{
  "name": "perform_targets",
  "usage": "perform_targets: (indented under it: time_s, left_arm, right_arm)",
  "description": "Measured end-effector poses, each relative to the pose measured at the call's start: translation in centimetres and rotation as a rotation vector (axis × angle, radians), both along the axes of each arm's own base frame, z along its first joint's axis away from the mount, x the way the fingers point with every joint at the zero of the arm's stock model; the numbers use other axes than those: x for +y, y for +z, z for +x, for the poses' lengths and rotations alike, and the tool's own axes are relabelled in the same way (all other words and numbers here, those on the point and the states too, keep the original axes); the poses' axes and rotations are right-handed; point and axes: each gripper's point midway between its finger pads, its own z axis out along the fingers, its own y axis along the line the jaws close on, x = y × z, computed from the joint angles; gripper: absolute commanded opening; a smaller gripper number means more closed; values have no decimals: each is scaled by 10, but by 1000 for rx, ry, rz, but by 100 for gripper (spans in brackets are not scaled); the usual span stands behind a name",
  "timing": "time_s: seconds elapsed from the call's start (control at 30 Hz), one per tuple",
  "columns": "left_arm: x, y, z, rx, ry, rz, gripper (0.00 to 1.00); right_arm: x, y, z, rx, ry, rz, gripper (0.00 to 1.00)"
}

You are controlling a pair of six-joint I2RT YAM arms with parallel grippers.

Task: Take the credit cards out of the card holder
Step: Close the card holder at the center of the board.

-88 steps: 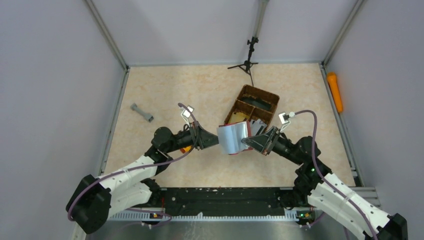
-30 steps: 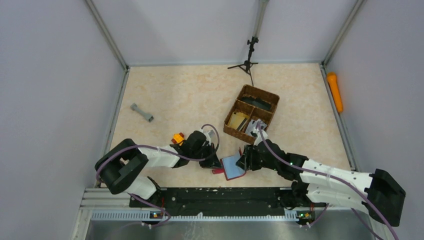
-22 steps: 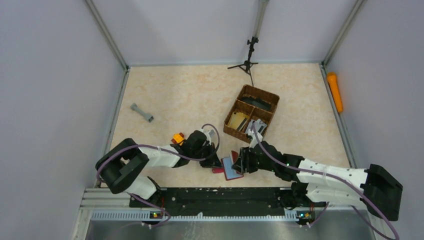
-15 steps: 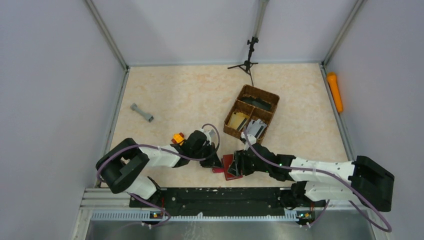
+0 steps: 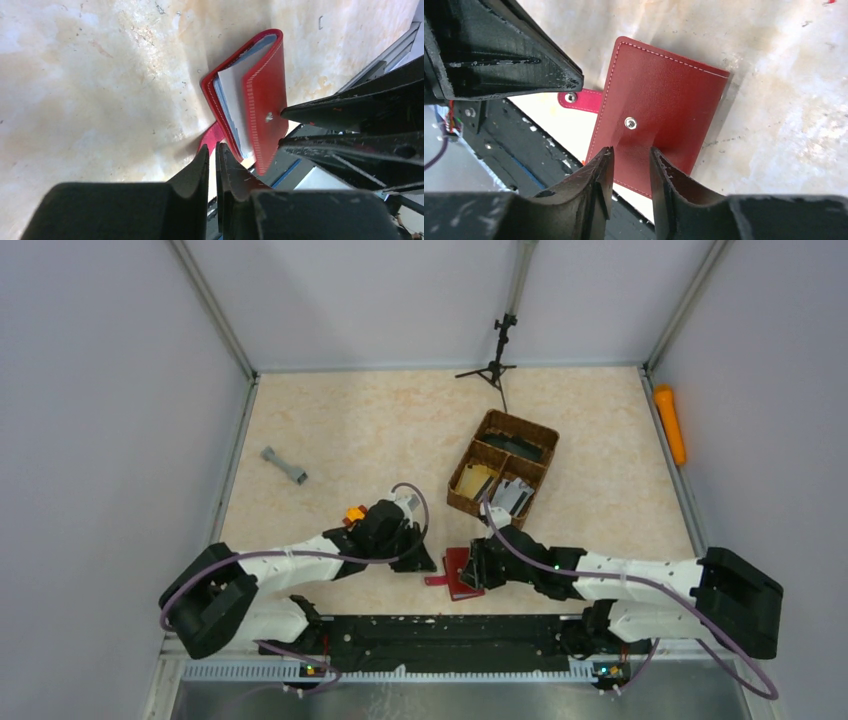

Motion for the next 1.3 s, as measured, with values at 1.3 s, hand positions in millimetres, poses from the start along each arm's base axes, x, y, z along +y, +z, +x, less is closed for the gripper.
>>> perform_targets:
  time_s: [1.3]
  left_arm:
    - [-27,19,5,-44,-62,-9,12]
  right_arm:
    - [-11,28,56,-201,-147,-251,0]
